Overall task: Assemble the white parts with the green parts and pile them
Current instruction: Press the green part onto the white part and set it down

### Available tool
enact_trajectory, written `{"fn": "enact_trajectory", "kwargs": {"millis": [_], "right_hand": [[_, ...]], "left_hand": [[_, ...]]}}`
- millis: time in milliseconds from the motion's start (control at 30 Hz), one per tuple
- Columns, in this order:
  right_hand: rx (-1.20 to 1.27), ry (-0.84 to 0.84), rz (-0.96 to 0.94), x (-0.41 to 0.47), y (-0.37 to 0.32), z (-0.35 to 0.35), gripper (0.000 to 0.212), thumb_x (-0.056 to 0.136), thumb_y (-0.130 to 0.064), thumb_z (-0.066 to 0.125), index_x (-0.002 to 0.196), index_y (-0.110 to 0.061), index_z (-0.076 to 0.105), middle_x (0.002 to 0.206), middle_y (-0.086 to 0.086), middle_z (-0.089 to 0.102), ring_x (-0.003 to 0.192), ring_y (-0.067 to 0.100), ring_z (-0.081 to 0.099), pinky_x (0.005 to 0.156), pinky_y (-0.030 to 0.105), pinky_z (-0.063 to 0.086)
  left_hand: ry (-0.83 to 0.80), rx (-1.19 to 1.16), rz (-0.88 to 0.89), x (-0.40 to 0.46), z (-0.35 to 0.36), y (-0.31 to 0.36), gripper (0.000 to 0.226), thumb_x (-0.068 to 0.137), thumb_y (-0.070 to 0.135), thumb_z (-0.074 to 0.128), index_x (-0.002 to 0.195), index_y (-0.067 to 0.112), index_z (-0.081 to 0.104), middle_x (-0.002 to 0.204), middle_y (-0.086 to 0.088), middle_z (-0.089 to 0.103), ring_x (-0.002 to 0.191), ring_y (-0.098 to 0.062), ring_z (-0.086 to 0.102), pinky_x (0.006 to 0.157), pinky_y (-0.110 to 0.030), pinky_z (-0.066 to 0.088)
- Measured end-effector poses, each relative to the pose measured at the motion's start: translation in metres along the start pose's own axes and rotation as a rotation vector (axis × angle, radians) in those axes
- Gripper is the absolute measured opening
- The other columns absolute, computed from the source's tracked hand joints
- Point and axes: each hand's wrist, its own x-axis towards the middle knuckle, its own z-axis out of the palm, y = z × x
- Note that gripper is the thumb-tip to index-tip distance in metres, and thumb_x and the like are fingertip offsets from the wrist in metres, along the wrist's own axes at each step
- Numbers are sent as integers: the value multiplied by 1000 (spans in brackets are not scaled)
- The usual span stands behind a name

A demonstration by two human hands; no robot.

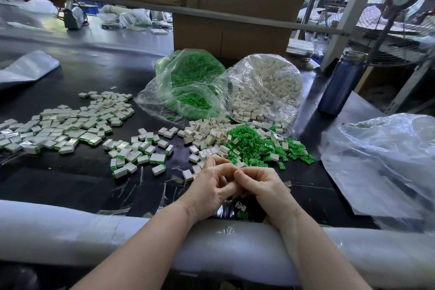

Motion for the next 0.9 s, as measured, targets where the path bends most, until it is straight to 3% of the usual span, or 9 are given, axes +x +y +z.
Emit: {"fn": "enact_trajectory", "kwargs": {"millis": [133,500,700,900], "right_hand": [[59,-4,14,0,-1,0,24,76,-19,63,83,3,69,60,3,64,52,7,56,52,16,44],[85,24,48,-1,-1,-1,12,78,-10,65,77,-1,72,59,6,65,51,9,58,51,18,46],[98,36,52,-1,-1,-1,13,74,-14,67,73,-3,73,56,5,63,49,9,57,50,18,45],[52,25,-27,-2,-3,2,22,76,-27,64,78,-7,73,61,3,65,55,10,60,53,18,49]], "left_hand": [[-7,12,8,0,1,0,11,85,4,63,90,13,63,112,-9,39,67,-9,44,70,-9,43],[-18,51,20,1,3,-5,14,85,3,62,99,5,64,109,-5,41,70,-10,44,72,-12,43],[-35,68,19,1,2,-6,13,86,5,62,98,8,65,110,-8,41,76,-13,47,78,-17,48],[2,-5,22,1,1,-4,7,88,9,60,93,13,64,109,-8,41,67,-7,45,65,-12,47]]}}
